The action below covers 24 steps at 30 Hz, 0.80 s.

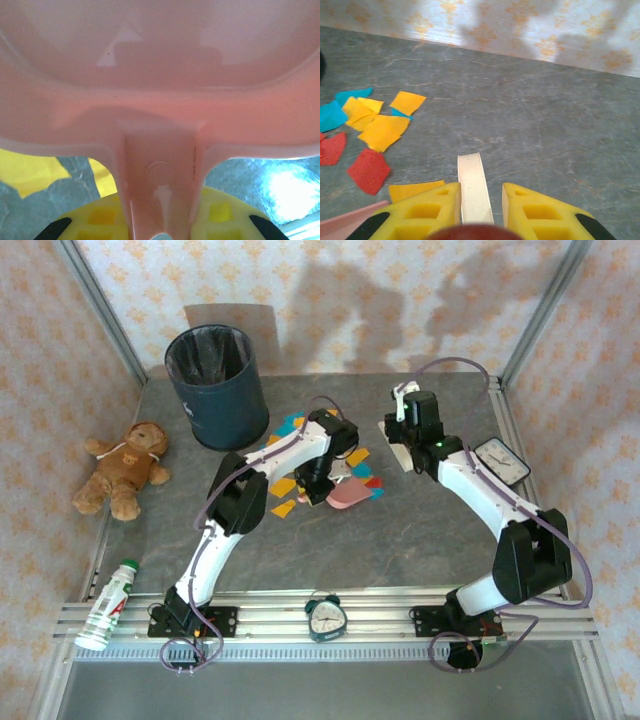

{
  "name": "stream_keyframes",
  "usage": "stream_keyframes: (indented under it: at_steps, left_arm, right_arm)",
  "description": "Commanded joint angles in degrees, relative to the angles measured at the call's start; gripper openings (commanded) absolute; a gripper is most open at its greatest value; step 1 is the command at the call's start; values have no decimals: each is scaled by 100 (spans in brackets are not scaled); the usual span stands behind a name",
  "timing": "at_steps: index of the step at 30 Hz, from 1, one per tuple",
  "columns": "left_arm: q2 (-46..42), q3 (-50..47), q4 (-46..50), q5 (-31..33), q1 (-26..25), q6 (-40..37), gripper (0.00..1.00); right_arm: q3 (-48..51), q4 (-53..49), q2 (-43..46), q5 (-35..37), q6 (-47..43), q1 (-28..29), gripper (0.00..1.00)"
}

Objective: Sweep away the paper scraps from the table

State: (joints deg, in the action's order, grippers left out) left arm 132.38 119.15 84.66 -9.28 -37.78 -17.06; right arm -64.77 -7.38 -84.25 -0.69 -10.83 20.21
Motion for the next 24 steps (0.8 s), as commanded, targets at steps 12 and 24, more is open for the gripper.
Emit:
stream_keyframes:
  at_steps: [12,24]
  left_arm:
    - [-1078,-1095,145,348,-79,-25,0]
    - [-1149,-1780,-10,181,-203,80,0]
  right_arm:
    - [189,-150,131,343,365,27,0]
    - [517,-225,233,-414,463,36,0]
